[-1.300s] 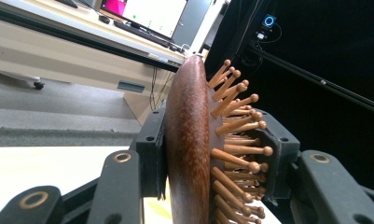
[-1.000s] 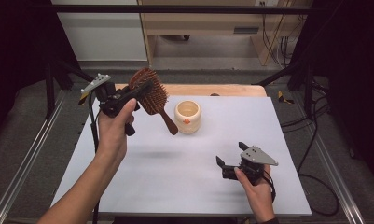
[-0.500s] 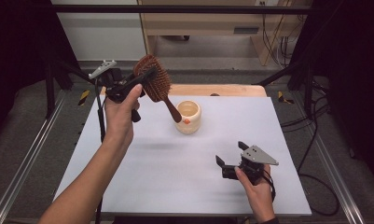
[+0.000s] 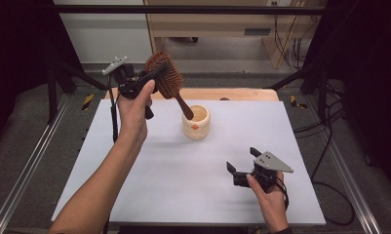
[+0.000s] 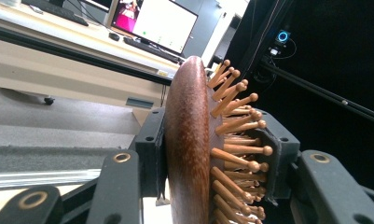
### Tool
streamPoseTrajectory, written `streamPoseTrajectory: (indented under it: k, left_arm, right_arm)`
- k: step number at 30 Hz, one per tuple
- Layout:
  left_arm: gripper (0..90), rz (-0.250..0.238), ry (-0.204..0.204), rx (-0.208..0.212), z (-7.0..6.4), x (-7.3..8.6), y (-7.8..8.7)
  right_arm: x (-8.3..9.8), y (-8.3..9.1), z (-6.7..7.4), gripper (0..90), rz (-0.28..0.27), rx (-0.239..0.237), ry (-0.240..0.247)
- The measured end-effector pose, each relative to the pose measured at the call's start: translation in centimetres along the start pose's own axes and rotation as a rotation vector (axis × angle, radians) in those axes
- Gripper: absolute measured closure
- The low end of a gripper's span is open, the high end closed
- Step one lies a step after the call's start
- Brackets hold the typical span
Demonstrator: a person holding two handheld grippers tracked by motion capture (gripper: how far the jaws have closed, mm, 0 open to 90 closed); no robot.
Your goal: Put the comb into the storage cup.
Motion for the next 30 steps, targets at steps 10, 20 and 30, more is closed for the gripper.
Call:
streamPoseTrajectory:
  k: [10,20,30]
  left_arm:
    - [51.7,-0.013,-0.022,-0.005,-0.8,0.2,-1.7]
    - [51.7,-0.014,-0.066,-0.012,-1.3,0.9,-3.2]
    - [51.7,0.015,-0.113,-0.054,-0.8,3.1,-5.0]
  right_arm:
    - [0.0,0.1,0.0,3.0,-0.009,-0.005,-0.009]
    - [0.0,0.1,0.0,3.0,-0.012,-0.009,-0.014]
    - [0.1,0.1,-0.2,3.0,-0.004,-0.006,-0.013]
Point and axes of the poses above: each handheld gripper's, and its own axes: y roughly backward along the jaws, x roughly out of its underside, z roughly to its left, the point moved 3 cm from there along -y, roughly forward along the jaws, and after that the axes turned 6 degrees about -x, right-handed, at the moved point
